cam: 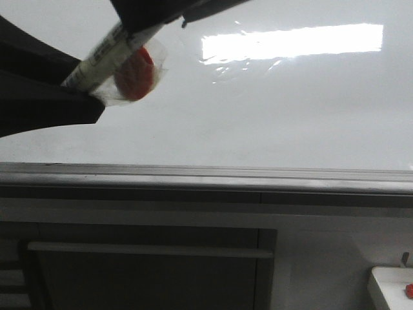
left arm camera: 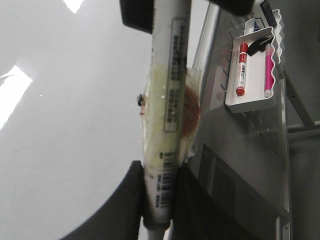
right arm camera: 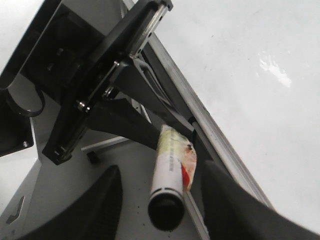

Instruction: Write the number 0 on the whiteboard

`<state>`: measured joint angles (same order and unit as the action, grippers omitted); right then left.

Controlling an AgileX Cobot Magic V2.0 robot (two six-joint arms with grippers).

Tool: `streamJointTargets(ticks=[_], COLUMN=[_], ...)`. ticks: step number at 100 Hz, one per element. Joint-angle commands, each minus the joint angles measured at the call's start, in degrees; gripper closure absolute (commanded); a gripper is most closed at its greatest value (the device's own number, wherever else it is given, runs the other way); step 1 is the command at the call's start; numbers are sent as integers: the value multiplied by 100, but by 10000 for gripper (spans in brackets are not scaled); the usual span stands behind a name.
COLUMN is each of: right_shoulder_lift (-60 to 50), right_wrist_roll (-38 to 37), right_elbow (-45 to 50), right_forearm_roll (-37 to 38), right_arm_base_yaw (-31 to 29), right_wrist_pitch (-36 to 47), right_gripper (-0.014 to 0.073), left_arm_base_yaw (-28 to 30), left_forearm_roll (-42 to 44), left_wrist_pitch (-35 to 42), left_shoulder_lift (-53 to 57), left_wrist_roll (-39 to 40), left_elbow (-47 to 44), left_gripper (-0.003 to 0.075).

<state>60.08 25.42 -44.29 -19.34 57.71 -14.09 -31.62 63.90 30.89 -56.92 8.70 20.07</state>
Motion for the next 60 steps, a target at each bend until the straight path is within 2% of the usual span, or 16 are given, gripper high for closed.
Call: streamJointTargets(ticks=[1,13,30,49,56,60], right_shoulder_lift=[-65,-65,-65,-65,-65,-65], right_wrist_roll=[60,60,60,60,60,60], right_elbow=[-222,-222,-222,-222,-222,-222], right_forearm_roll=[-23,-23,-23,-23,-23,-23], right_arm_base_yaw=[-2,-2,-2,-2,-2,-2], right_wrist_pitch=[469,469,416,390,368,354], right_gripper=[301,379,676,671,671,671], left_arm_base_yaw=[-48,-48,-48,-48,-48,-48], left_forearm_roll=[-237,-237,-237,-753,-803,-803], left_wrist_pitch=[290,290,290,290,323,333], left_shoulder_lift=[65,65,65,65,65,65], left_wrist_roll=[92,92,92,92,92,92], left_elbow=[118,118,118,118,118,118], left_gripper=[741,741,741,726,647,568])
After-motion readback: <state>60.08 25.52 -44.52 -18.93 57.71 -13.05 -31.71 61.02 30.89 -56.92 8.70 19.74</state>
